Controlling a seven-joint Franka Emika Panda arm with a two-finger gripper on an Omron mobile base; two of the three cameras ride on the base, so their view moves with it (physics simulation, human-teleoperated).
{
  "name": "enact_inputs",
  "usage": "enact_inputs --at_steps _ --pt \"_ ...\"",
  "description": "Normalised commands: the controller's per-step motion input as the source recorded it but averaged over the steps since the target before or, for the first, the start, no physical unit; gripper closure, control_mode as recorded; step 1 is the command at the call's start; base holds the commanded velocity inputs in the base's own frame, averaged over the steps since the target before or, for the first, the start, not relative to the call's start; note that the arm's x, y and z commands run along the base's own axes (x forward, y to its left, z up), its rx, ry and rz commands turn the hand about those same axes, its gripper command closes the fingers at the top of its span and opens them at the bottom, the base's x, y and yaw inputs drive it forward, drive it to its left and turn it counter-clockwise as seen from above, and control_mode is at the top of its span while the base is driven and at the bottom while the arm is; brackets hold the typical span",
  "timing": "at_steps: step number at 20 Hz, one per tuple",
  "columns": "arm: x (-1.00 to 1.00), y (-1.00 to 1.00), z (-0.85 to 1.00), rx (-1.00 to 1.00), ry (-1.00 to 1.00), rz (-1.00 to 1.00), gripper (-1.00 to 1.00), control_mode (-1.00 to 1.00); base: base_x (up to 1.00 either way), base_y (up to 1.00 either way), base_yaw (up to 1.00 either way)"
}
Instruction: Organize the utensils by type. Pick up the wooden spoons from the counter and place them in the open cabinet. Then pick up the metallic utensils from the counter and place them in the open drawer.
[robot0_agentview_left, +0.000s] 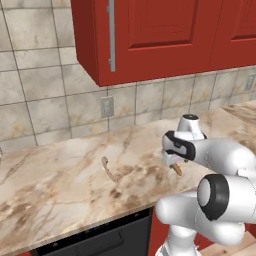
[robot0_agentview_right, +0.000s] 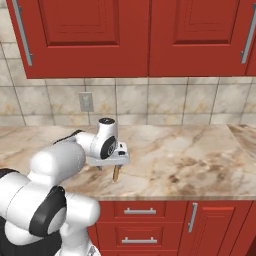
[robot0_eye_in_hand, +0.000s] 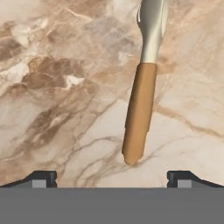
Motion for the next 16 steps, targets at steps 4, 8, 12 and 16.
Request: enact_inputs --at_steps 4,8,12,16 --pt "0.18 -0.01 -0.35 0.00 0.00 0.00 -1.00 -1.00 0.00 0.00 0.00" --pt "0.08 -0.01 -0.33 0.00 0.00 0.00 -1.00 -1.00 0.00 0.00 0.00" --pt "0.10 -0.02 -0.26 0.00 0.00 0.00 -1.00 -1.00 0.00 0.00 0.00" --pt "0.07 -0.04 -0.21 0.01 0.00 0.00 -1.00 -1.00 0.00 0.00 0.00"
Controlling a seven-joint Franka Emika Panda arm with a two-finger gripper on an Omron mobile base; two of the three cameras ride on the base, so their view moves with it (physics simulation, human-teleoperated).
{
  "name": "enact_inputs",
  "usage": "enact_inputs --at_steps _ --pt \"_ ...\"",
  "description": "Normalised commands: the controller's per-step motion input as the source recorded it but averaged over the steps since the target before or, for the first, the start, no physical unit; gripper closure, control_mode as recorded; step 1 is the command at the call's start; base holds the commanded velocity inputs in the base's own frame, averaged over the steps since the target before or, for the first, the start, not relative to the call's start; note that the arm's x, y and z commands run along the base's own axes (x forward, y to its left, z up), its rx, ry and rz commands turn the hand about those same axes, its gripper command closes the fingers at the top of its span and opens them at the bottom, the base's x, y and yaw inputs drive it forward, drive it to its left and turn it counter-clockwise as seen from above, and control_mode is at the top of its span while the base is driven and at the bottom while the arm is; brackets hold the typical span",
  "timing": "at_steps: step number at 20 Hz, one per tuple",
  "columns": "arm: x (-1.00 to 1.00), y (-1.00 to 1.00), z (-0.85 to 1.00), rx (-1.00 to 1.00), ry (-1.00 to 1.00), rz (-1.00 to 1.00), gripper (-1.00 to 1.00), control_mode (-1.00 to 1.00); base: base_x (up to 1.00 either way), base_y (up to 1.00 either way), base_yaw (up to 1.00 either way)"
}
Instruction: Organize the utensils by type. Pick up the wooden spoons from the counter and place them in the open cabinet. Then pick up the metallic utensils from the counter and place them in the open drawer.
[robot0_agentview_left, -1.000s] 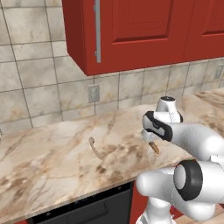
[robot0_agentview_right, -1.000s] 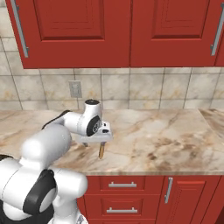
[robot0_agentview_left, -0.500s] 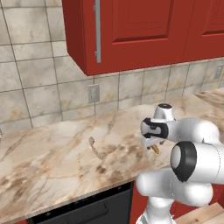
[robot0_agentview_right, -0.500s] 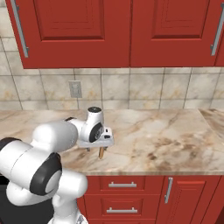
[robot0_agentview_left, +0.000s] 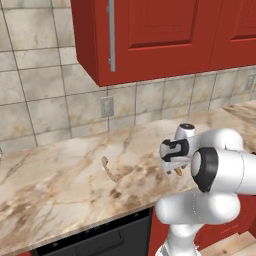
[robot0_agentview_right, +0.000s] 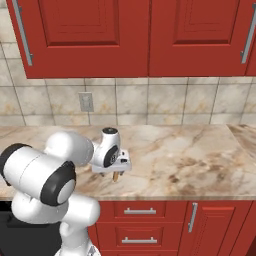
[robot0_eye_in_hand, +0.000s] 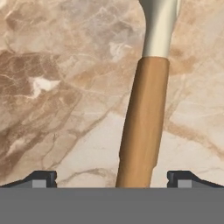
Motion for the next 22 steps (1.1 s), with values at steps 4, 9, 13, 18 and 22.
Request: enact_inputs --at_steps 4,9,13,18,22 --pt "0.05 -0.05 -0.18 0.02 0.00 0.00 -1.00 -1.00 0.00 0.00 0.00" --pt "0.08 -0.03 -0.09 0.03 0.00 0.00 -1.00 -1.00 0.00 0.00 0.00" --pt "0.16 0.00 -0.11 0.01 -0.02 0.00 -1.00 -1.00 0.00 0.00 0.00" --pt "0.29 0.00 -0.15 0.00 -0.05 0.00 -1.00 -1.00 0.00 0.00 0.00" --pt "0.25 0.00 -0.27 0.00 -0.05 0.00 -1.00 -1.00 0.00 0.00 0.00"
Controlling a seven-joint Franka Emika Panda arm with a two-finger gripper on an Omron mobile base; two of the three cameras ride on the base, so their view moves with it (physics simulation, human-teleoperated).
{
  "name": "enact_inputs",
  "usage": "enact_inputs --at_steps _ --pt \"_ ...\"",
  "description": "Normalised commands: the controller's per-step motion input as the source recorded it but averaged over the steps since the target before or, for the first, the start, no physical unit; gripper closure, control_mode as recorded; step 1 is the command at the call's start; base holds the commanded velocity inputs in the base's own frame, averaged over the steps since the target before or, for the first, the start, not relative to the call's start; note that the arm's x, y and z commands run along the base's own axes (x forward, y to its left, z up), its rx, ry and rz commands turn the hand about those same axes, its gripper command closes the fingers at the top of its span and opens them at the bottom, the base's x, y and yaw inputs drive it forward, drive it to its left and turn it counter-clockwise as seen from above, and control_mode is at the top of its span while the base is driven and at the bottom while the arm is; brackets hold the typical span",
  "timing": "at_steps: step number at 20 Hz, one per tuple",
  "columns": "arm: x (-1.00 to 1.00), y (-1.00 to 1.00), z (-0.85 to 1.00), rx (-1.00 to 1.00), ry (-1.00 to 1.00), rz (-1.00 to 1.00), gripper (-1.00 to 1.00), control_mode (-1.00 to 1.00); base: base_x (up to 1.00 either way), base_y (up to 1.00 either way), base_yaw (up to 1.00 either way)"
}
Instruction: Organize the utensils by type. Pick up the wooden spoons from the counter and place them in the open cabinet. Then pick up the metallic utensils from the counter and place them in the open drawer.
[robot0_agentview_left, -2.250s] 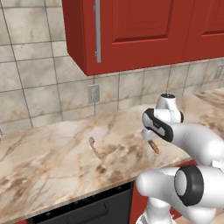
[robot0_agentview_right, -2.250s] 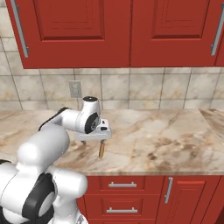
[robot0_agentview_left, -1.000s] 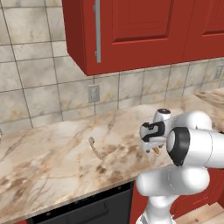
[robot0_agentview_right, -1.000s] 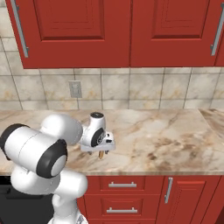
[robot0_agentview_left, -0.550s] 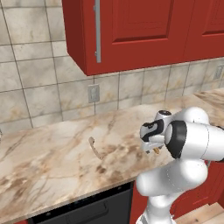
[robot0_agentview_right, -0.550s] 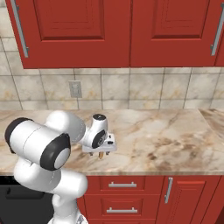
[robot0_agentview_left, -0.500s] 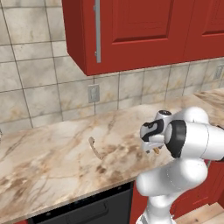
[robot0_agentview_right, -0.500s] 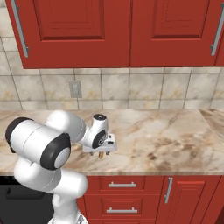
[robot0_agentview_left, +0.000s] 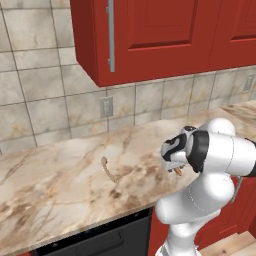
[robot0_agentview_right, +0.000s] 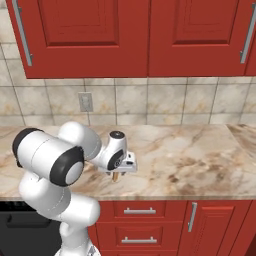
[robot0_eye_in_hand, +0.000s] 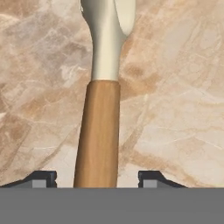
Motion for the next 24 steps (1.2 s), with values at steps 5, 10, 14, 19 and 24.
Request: enact_inputs --at_steps 5,10,14,19,24 --pt "0.12 0.00 -0.38 0.00 -0.05 0.00 -1.00 -1.00 0.00 0.00 0.00" --pt "0.09 0.00 -0.37 0.00 0.00 0.00 1.00 -1.00 0.00 0.00 0.00" --pt "0.01 0.00 -0.01 0.00 0.00 0.00 1.00 -1.00 0.00 0.00 0.00" --pt "0.00 0.01 0.00 -0.01 -0.02 0.00 1.00 -1.00 0.00 0.00 0.00" --pt "0.00 0.09 0.32 -0.03 -0.10 0.00 1.00 -1.00 0.00 0.00 0.00"
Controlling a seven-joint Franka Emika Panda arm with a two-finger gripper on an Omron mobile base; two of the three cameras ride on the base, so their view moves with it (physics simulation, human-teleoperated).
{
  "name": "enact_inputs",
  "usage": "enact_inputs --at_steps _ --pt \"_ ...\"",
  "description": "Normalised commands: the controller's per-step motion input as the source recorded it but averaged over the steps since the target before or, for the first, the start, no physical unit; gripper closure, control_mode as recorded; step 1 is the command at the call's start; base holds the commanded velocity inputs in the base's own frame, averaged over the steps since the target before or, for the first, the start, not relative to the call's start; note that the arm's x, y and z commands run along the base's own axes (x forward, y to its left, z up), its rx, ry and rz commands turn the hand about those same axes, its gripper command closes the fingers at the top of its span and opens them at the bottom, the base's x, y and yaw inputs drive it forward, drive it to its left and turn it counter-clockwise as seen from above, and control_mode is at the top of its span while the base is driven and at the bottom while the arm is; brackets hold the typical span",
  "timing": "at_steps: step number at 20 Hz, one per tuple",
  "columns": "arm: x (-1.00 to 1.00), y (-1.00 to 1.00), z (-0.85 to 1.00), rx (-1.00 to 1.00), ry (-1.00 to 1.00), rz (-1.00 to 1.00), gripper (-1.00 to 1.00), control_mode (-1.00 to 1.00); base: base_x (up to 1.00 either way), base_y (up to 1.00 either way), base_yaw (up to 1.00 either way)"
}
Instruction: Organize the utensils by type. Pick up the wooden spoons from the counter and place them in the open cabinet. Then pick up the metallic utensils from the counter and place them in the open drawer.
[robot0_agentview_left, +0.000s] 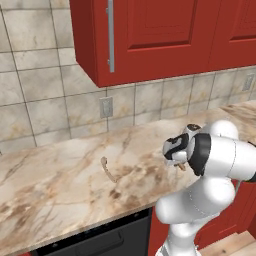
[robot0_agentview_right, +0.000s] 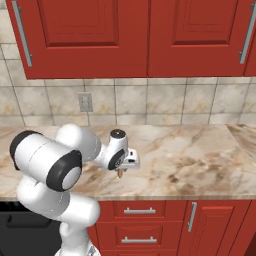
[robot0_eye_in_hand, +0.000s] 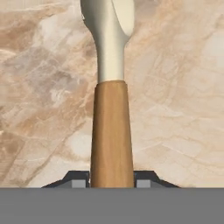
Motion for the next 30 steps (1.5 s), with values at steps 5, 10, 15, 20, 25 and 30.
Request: enact_inputs --at_steps 5,10,15,20,25,30 --pt "0.00 0.00 0.76 -0.02 -0.07 0.00 1.00 -1.00 0.00 0.00 0.00" --pt "0.00 0.00 0.74 -0.01 0.00 0.00 1.00 -1.00 0.00 0.00 0.00" --pt "-0.22 0.00 0.75 -0.01 0.05 -0.01 1.00 -1.00 0.00 0.00 0.00" --pt "-0.61 0.00 0.67 -0.06 0.02 0.00 1.00 -1.00 0.00 0.00 0.00" --pt "-0.82 0.00 0.60 -0.09 0.00 0.00 1.00 -1.00 0.00 0.00 0.00" --pt "-0.65 0.10 0.50 -0.12 -0.02 0.00 1.00 -1.00 0.00 0.00 0.00"
